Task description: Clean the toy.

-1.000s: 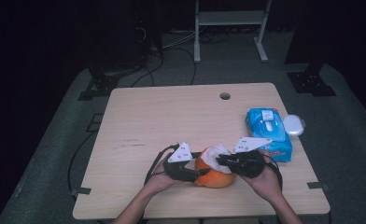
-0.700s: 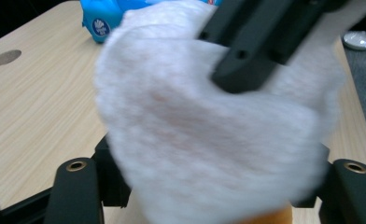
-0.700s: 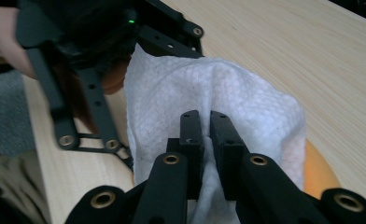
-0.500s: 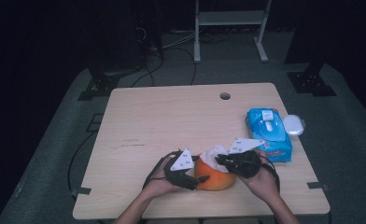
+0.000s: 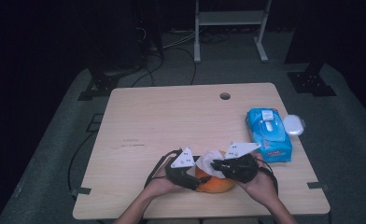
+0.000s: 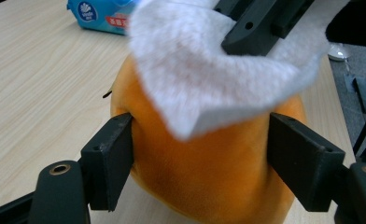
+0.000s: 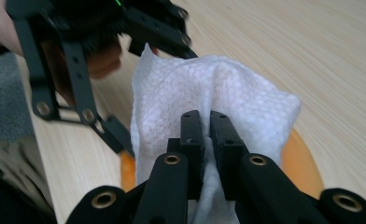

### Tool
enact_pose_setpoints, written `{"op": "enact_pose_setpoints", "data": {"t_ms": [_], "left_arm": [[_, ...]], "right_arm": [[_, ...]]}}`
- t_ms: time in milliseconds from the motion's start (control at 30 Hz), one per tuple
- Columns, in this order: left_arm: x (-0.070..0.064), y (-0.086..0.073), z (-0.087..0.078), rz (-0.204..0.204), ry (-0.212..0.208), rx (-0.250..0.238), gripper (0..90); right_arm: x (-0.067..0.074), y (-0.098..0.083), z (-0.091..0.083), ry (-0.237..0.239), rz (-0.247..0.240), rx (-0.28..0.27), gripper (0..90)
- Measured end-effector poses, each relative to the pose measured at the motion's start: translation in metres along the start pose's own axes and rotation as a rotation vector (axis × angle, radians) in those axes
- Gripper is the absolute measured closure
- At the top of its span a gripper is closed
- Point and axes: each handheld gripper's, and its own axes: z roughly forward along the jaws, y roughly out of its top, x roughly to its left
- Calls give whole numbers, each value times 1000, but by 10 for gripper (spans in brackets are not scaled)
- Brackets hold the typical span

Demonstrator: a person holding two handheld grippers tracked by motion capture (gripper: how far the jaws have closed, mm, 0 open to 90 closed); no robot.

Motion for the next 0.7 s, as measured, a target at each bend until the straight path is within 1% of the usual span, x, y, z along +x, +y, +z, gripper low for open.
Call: {"op": "enact_pose_setpoints", "data": {"t_ms": [100,167,200,233,267,300,333,367,400,433,467,500,567,600,633,700], "left_arm": [[-2,0,-1,19,6,10,255],[-2,-1,-1,23,6,5,255],[-2,-1,-1,23,4,2,254],[-1,-1,-1,21,2,1,253],[0,0,-1,18,-1,3,245],[1,2,-2,1,-7,-3,219],[3,4,-3,-6,-9,-6,182],[4,7,-5,-12,-10,-20,164],[5,9,-6,-25,-11,-48,144],[6,11,-7,-34,-14,-66,134],[6,12,-6,-39,-18,-70,132],[4,12,-5,-35,-20,-55,137],[2,6,0,-17,-10,-27,157],[3,3,1,-20,-9,-28,172],[5,0,1,-28,-11,-21,186],[9,-3,-1,-49,-20,-15,205]], "right_arm": [[0,2,3,-9,-15,-1,839],[-5,1,0,-16,-1,-1,839],[-9,-1,-2,-35,4,-3,840],[-14,-4,-6,-48,20,-2,840],[-17,-6,-8,-48,38,-5,840],[-21,-9,-9,-42,55,-10,842],[-22,-13,-9,-29,73,-12,842],[-22,-14,-8,-21,84,-15,842],[-20,-15,-6,-6,88,-21,842],[-18,-14,-5,27,91,-35,842],[-15,-12,-2,57,91,-46,842],[-11,-10,0,65,76,-48,841],[-6,-6,3,44,48,-44,840],[-7,-5,2,39,48,-45,840],[-10,-6,1,40,57,-45,841],[-16,-11,-3,15,67,-38,841]]}}
